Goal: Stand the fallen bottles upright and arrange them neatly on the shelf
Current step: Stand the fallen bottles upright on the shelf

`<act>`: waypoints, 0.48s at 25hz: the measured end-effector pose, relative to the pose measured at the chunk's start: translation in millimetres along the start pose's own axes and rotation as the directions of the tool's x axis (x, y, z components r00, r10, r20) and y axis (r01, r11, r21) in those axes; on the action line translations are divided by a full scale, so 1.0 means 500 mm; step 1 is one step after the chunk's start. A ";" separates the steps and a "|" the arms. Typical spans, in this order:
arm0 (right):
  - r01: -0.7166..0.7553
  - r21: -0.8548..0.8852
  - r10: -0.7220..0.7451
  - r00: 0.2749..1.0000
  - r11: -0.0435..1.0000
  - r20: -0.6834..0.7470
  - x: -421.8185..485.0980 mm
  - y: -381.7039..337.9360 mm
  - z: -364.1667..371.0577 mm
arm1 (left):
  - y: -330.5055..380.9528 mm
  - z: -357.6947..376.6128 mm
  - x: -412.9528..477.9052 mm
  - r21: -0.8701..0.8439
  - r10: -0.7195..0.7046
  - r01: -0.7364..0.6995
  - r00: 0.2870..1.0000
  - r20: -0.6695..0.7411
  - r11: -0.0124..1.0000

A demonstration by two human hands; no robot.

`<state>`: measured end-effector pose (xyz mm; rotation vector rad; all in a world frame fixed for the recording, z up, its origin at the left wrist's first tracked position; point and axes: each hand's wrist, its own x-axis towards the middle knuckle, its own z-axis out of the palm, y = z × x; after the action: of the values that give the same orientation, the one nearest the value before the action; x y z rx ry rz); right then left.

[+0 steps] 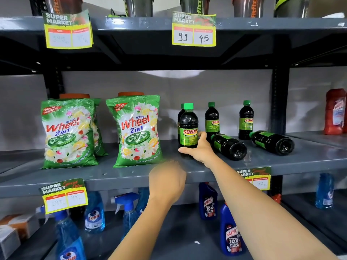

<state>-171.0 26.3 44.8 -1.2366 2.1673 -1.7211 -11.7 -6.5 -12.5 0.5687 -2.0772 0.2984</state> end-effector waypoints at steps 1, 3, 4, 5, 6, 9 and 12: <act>-0.001 -0.003 0.001 1.000 1.000 -0.004 0.001 0.000 0.001 | 0.000 0.000 0.000 0.001 0.002 -0.002 1.000 0.000 1.000; -0.005 -0.014 0.005 1.000 1.000 -0.005 0.001 -0.001 0.000 | 0.000 0.001 0.000 -0.003 -0.001 0.001 1.000 -0.003 1.000; -0.007 -0.024 0.007 1.000 1.000 -0.010 0.002 0.000 0.000 | 0.000 0.002 0.000 -0.002 -0.003 0.003 1.000 -0.007 1.000; -0.008 -0.035 0.007 1.000 0.999 -0.020 0.002 0.002 0.000 | 0.001 0.003 0.000 0.001 -0.004 0.004 1.000 -0.009 1.000; -0.006 -0.048 0.005 0.999 0.999 -0.031 0.002 0.002 0.000 | 0.001 0.003 0.000 0.001 -0.003 0.003 1.000 -0.008 1.000; -0.016 -0.057 0.015 1.000 0.998 -0.018 0.000 -0.002 0.001 | 0.001 0.005 -0.001 0.002 -0.003 0.003 1.000 -0.018 1.000; -0.007 0.017 0.007 1.000 1.000 0.031 -0.005 -0.006 -0.002 | 0.000 0.004 -0.002 -0.004 0.001 -0.002 1.000 -0.029 1.000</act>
<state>-168.3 28.8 47.0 -1.2417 2.1327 -1.7031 -12.6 -7.3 -14.5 0.5574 -2.0499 0.3019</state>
